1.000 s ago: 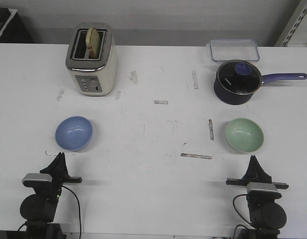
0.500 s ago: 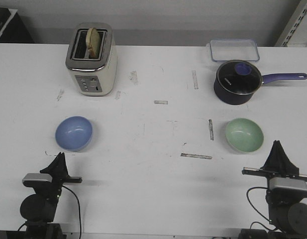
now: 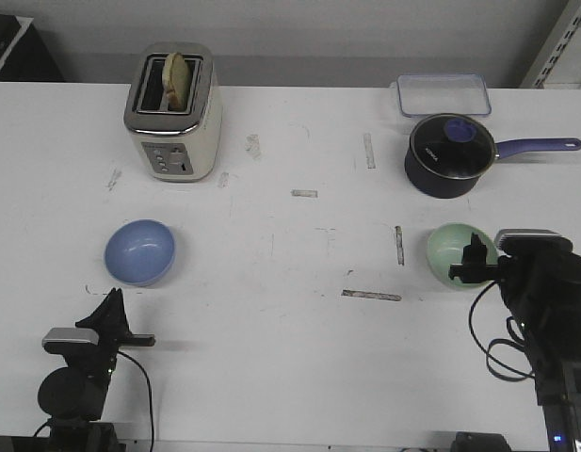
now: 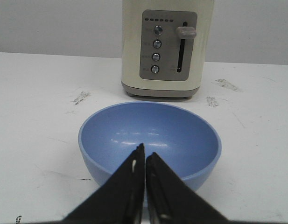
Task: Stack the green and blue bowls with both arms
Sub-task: 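Reach the right gripper forward and grasp the rim of the green bowl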
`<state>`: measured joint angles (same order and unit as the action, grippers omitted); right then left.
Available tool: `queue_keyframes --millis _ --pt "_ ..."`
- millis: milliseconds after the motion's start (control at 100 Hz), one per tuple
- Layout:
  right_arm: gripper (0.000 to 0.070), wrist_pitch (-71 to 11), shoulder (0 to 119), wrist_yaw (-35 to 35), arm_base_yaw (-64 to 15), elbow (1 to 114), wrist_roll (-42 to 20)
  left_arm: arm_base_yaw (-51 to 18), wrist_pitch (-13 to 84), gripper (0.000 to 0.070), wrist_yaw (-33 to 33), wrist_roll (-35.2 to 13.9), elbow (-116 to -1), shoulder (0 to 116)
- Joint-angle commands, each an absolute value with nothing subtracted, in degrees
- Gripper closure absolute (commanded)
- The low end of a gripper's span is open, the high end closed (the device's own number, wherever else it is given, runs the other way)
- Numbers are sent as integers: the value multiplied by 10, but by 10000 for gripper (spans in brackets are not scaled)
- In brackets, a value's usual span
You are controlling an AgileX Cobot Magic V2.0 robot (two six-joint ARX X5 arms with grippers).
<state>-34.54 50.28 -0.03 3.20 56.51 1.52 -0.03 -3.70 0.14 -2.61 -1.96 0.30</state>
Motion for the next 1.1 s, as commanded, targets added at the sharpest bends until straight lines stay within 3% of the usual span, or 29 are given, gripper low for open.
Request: queue_keyframes --millis 0,210,510,770,900,1090 --pt "182 -362 531 -1 45 572 14 0 -44 699 2 -24 -7 2" --pt "183 -396 634 -25 103 572 40 0 -44 699 2 -24 -7 2" --pt "199 -343 751 -54 147 572 48 0 -44 699 2 -24 -7 2" --pt "485 -333 812 -80 150 572 49 0 -44 699 2 -26 -7 2" --pt "696 -330 815 -79 150 572 54 0 -44 699 2 -26 -7 2" --pt "699 -326 810 -76 150 580 58 0 -44 699 2 -26 -7 2"
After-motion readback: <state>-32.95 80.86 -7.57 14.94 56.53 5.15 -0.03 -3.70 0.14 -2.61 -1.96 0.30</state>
